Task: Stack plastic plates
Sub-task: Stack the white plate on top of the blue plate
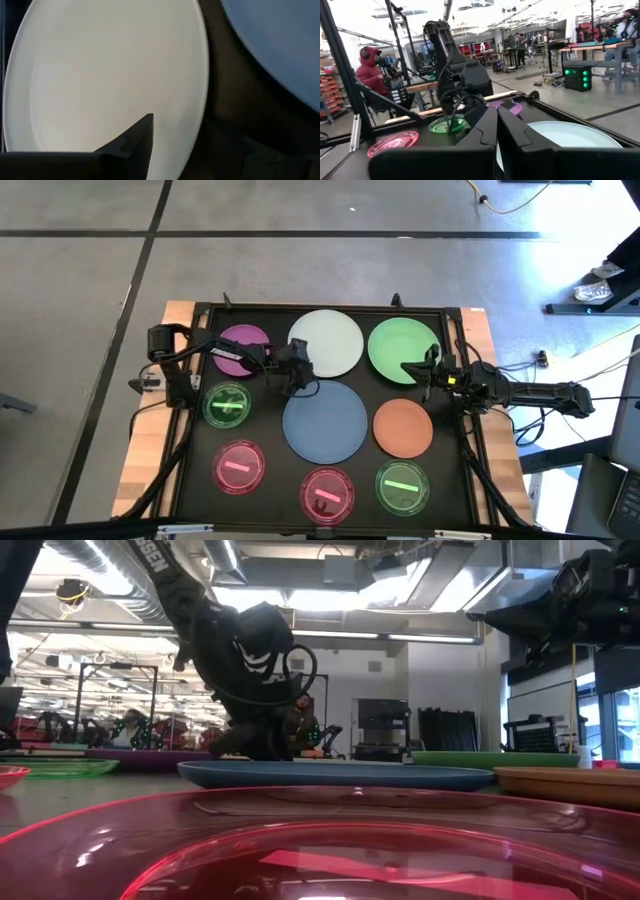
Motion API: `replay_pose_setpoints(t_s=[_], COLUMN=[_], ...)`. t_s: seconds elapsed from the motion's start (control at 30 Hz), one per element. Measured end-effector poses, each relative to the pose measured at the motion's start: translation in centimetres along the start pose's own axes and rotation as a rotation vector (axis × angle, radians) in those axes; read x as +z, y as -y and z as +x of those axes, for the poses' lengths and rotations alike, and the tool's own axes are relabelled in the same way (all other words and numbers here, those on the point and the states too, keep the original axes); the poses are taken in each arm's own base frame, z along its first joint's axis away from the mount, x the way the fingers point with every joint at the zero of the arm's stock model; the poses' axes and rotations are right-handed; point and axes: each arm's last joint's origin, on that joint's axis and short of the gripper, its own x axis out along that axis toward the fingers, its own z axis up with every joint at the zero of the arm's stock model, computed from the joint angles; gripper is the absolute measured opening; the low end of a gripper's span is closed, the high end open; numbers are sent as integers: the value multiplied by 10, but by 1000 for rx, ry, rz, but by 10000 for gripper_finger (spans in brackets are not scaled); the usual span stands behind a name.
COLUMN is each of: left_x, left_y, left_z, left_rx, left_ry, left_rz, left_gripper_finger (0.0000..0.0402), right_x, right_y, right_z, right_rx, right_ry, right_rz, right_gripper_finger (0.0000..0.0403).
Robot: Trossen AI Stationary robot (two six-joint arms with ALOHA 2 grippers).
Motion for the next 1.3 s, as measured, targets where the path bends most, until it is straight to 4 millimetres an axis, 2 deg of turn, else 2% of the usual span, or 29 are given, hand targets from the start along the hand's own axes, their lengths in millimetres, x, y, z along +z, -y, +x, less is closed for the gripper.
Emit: replay_pose_setpoints(t_s=[0.17,0.53,0.73,0.87,1.03,1.17,1.3], left_x=[-1,-2,5,20,44,61,75], left_y=[-2,-2,5,9,21,41,67], left_z=[1,1,-5,-24,-65,-96,-118], left_rx=[9,0,85,133,158,153,108], left_ry=[0,2,-40,4,134,243,346], left_rz=[-10,-70,-44,-8,0,-18,-20], left_gripper_finger=[134,12,7,4,5,6,7], right_x=[0,0,3,3,2,2,2], right_y=[0,0,0,0,0,0,0], right_z=[0,0,0,0,0,0,0], right_rx=[-3,-3,1,1,0,3,3], right_ry=[5,3,32,33,23,24,24], right_rz=[-3,-8,-5,-6,-7,0,4], right_gripper_finger=[5,5,5,5,5,5,5])
